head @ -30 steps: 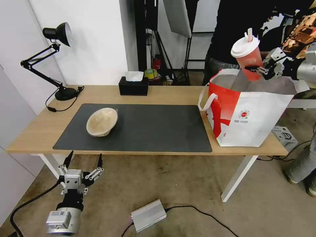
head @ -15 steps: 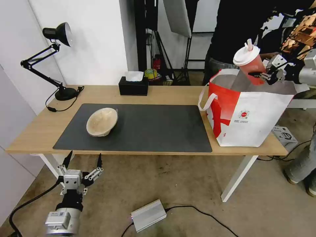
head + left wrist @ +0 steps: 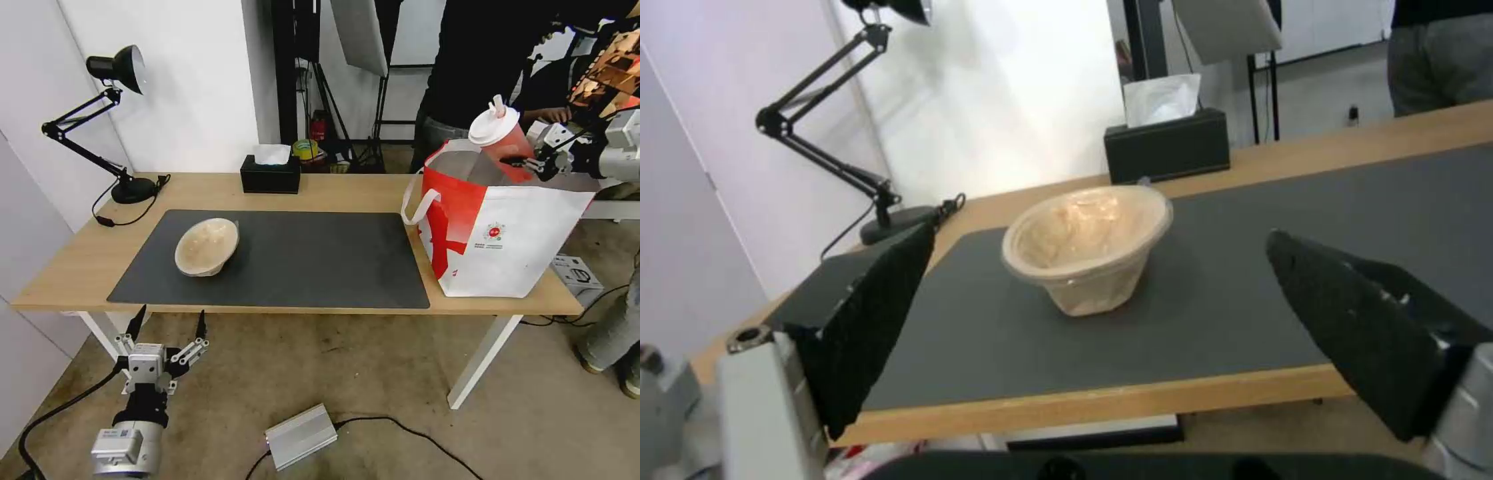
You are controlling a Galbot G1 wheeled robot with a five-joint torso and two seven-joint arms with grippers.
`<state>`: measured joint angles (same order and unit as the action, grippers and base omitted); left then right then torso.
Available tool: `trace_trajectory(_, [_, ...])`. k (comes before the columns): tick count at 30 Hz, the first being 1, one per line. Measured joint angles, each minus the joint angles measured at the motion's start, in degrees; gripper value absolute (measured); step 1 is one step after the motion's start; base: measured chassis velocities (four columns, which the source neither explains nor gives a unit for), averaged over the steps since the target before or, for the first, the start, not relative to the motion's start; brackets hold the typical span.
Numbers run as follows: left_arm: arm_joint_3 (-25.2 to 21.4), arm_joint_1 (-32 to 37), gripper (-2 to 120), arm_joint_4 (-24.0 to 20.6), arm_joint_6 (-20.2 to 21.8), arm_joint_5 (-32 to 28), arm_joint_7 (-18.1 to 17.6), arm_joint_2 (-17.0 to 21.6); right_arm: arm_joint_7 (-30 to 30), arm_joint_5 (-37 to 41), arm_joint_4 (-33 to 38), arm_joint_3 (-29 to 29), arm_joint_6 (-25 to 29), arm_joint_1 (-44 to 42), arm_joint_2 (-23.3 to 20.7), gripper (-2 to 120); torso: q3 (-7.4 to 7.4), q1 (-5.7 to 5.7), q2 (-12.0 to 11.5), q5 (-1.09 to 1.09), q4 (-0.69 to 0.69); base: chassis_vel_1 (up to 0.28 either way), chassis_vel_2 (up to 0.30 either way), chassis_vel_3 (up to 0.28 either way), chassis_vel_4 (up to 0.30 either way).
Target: Pick up the trash from the table and place it into the takeout bag.
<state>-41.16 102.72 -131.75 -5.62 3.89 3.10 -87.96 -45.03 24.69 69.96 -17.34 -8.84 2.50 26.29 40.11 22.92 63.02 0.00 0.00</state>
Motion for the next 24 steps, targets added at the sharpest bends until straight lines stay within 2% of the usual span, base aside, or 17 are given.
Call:
trace_trajectory(20, [0.0,-0.2,100,0.0,0.0,0.0,0.0,0.0,-2.3,0.2,2.4,0.1,1.2,-2.6,-1.6,3,0.00,0.00,0.0,0.00,0.00,0.000,0.000,0.000,0.000])
trace_trajectory(22, [0.0,-0.2,100,-0.1,0.0,0.0,0.0,0.0,-2.5,0.3,2.3,0.1,1.6,-2.7,-1.6,5,0.00,0.00,0.0,0.00,0.00,0.000,0.000,0.000,0.000])
trace_trajectory(24, [0.1,-0.2,100,-0.2,0.0,0.0,0.0,0.0,-2.7,0.4,2.1,0.1,1.9,-2.7,-1.7,14,0.00,0.00,0.0,0.00,0.00,0.000,0.000,0.000,0.000])
